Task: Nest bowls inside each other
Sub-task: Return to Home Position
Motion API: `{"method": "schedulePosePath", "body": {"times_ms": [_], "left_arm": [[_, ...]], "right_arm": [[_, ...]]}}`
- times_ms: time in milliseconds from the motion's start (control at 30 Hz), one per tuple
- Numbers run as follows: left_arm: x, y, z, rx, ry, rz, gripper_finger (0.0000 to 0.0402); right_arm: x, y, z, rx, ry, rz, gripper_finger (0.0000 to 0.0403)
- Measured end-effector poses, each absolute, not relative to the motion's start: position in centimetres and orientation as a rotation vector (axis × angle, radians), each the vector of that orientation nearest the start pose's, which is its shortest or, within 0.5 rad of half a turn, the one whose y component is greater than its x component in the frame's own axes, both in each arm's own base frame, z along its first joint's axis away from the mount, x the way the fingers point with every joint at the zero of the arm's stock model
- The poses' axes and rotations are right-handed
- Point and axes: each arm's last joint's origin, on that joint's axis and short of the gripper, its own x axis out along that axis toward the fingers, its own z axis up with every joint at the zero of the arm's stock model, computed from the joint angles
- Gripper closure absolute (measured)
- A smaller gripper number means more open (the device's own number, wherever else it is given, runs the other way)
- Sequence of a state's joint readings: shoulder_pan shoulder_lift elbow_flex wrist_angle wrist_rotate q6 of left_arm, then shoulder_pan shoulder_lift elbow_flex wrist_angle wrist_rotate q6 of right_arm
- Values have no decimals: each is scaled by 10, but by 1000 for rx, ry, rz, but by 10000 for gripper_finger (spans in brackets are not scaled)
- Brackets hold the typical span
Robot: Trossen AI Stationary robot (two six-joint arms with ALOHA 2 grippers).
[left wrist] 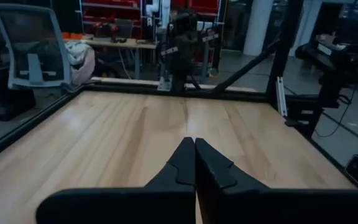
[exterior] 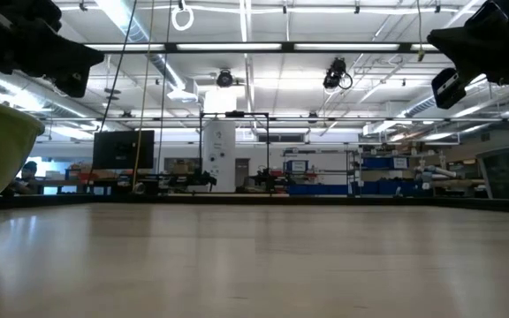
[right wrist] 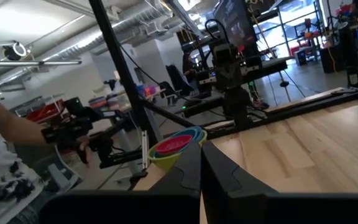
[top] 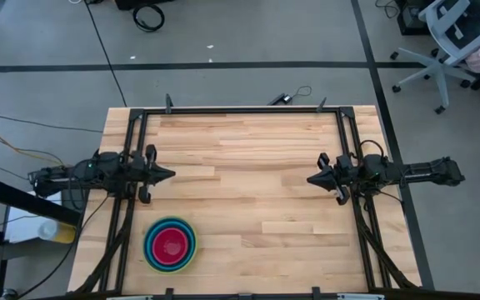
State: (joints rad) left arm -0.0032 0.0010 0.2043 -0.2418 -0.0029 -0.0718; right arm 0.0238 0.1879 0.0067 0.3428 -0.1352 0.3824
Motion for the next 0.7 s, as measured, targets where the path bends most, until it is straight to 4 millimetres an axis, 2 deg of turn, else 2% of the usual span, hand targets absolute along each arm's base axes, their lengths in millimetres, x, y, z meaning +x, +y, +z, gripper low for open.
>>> {"method": "schedulePosePath", "body": {"times_ms": [133, 300, 700], "left_arm": [[86, 0, 202, -94, -21, -9, 401], [97, 0, 177, -143, -113, -17, 401], [97, -1, 169, -143, -28, -12, 401]], "right_arm": [[107, 6, 183, 367, -131, 188, 398], [107, 6, 183, 361, -133, 187, 398], [108, 6, 181, 324, -113, 170, 398]]}}
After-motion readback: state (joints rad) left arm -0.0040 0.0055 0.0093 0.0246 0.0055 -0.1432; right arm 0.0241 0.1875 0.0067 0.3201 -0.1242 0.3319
